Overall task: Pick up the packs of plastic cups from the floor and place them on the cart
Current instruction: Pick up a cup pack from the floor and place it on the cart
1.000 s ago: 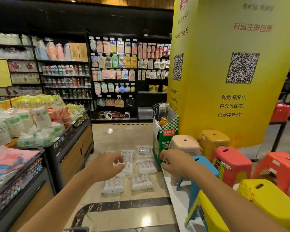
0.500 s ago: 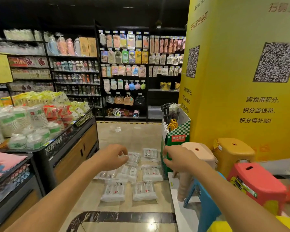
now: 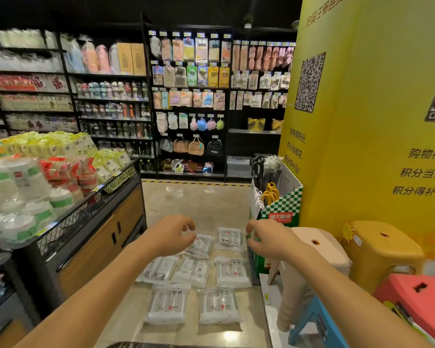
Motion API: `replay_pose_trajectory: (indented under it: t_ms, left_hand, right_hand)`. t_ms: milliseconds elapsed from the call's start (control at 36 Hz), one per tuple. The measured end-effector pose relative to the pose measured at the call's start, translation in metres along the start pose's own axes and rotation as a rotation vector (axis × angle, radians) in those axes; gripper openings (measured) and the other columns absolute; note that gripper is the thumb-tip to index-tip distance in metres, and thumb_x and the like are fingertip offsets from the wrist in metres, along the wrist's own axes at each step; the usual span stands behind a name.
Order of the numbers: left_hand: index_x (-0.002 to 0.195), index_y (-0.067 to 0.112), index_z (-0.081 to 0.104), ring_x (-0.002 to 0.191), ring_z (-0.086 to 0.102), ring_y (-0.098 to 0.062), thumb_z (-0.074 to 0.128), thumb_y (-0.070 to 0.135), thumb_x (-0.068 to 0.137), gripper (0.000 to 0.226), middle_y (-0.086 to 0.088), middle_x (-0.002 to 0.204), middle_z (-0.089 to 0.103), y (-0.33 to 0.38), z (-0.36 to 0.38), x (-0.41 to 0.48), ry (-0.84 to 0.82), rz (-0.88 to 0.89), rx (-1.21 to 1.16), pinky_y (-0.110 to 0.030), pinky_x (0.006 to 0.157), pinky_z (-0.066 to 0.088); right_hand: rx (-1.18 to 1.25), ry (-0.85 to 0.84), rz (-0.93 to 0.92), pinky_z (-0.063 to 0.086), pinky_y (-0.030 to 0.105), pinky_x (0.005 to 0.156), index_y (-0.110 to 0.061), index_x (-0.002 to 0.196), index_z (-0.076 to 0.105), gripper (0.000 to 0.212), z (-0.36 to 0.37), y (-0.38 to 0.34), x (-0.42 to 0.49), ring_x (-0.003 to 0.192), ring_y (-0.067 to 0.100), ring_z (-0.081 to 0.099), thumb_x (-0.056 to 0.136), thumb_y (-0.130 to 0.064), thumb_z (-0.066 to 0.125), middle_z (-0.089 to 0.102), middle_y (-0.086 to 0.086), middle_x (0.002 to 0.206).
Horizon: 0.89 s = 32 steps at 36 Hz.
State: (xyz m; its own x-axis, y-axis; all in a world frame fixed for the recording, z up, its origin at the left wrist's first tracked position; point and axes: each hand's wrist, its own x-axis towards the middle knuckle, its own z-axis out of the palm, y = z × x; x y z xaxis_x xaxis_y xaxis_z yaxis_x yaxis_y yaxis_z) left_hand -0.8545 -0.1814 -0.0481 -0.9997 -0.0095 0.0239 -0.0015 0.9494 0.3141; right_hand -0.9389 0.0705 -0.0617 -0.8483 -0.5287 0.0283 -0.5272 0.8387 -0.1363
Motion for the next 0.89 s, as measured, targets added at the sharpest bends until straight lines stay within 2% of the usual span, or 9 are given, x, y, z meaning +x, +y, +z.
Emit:
replay_pose_trajectory:
  t_ms: [139,278,417,611,722,833,889]
  left_hand:
    - [0.125,0.025,0.061,0.101,0.059,-0.010,0.051,0.043,0.096,0.035,0.005,0.119,0.063,-0.032,-0.002,0.075,0.024,-0.006,-0.041,-0.031,0.089,0.053]
    - [0.128,0.021,0.059,0.097,0.054,-0.009,0.052,0.038,0.098,0.035,0.001,0.121,0.061,-0.057,0.010,0.144,-0.007,0.008,-0.049,-0.021,0.080,0.045]
    - [0.130,0.019,0.056,0.100,0.058,-0.016,0.050,0.037,0.098,0.037,-0.003,0.125,0.060,-0.076,0.030,0.211,-0.073,-0.006,-0.064,-0.027,0.080,0.048]
    - [0.137,0.022,0.050,0.111,0.059,-0.018,0.054,0.036,0.097,0.043,-0.002,0.133,0.058,-0.095,0.084,0.304,-0.100,-0.054,-0.110,-0.029,0.082,0.045]
    - [0.137,0.026,0.048,0.112,0.058,-0.018,0.055,0.041,0.094,0.047,-0.002,0.135,0.055,-0.108,0.126,0.364,-0.123,-0.098,-0.195,-0.036,0.092,0.050]
    - [0.144,0.022,0.043,0.120,0.054,-0.020,0.056,0.033,0.096,0.051,-0.001,0.139,0.051,-0.120,0.175,0.419,-0.162,-0.167,-0.260,-0.029,0.088,0.042]
    - [0.144,0.027,0.041,0.122,0.053,-0.022,0.057,0.036,0.094,0.053,-0.002,0.140,0.051,-0.130,0.201,0.444,-0.160,-0.182,-0.291,-0.033,0.092,0.045]
  right_hand:
    - [0.016,-0.010,0.035,0.056,0.034,0.080,-0.027,0.127,0.054,0.035,0.003,0.011,0.079,0.099,0.018,0.061,0.096,-0.043,0.055,0.063,-0.002,0.118]
    - [0.044,-0.032,0.065,0.058,0.040,0.081,-0.029,0.126,0.052,0.035,0.018,0.026,0.144,0.097,0.017,0.061,0.095,-0.045,0.055,0.064,-0.003,0.116]
    - [0.093,-0.072,0.095,0.057,0.044,0.082,-0.029,0.132,0.050,0.039,0.042,0.051,0.197,0.101,0.021,0.062,0.095,-0.043,0.054,0.064,-0.001,0.121]
    - [0.142,-0.132,0.094,0.058,0.046,0.083,-0.027,0.136,0.046,0.044,0.090,0.107,0.277,0.103,0.023,0.064,0.095,-0.042,0.056,0.064,0.001,0.126]
    - [0.176,-0.186,0.064,0.058,0.045,0.081,-0.024,0.139,0.043,0.047,0.122,0.148,0.335,0.098,0.023,0.064,0.096,-0.041,0.055,0.065,0.004,0.120]
    - [0.215,-0.246,0.049,0.056,0.045,0.079,-0.024,0.141,0.041,0.051,0.167,0.189,0.391,0.090,0.022,0.062,0.096,-0.043,0.054,0.064,0.001,0.106]
    - [0.235,-0.288,0.053,0.054,0.046,0.083,-0.025,0.144,0.038,0.055,0.195,0.207,0.418,0.096,0.025,0.062,0.096,-0.046,0.054,0.063,0.003,0.110]
